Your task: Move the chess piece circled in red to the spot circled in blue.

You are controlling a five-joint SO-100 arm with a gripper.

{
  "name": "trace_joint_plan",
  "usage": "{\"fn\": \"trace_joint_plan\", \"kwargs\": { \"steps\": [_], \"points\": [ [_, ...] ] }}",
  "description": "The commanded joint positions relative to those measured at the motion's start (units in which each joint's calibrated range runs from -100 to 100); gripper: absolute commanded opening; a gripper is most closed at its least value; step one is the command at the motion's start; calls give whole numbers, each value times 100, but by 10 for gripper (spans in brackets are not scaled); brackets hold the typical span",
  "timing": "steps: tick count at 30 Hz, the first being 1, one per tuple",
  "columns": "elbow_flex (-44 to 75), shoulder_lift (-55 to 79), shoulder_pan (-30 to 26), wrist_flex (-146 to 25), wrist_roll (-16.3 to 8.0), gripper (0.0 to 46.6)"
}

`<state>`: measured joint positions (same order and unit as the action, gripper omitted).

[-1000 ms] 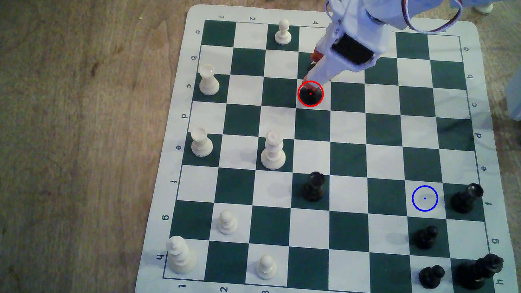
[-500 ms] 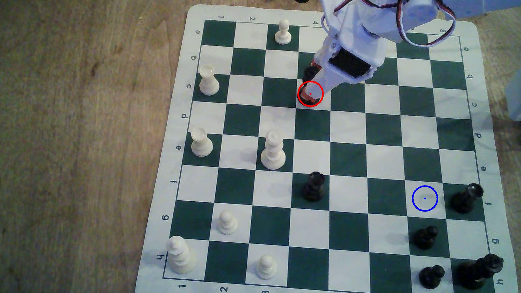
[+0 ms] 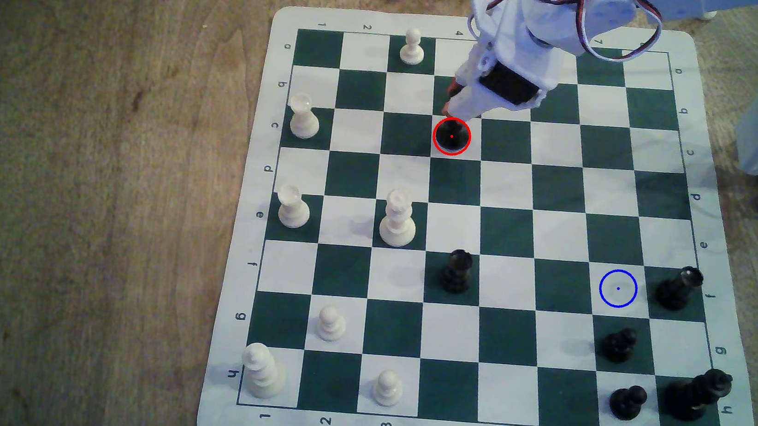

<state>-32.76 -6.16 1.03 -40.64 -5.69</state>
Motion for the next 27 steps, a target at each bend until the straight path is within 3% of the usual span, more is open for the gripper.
{"fn": "trace_joint_plan", "kwargs": {
  "steps": [1, 10, 16, 20, 27],
  "points": [
    [230, -725, -209, -572, -39, 2],
    [438, -2372, -1429, -2185, -425, 2],
    [-949, -3102, -2563, -2267, -620, 2],
    [-1973, -3247, -2806, -1620, -664, 2],
    [-2291, -3340, -3134, -1366, -664, 2]
  ]
}}
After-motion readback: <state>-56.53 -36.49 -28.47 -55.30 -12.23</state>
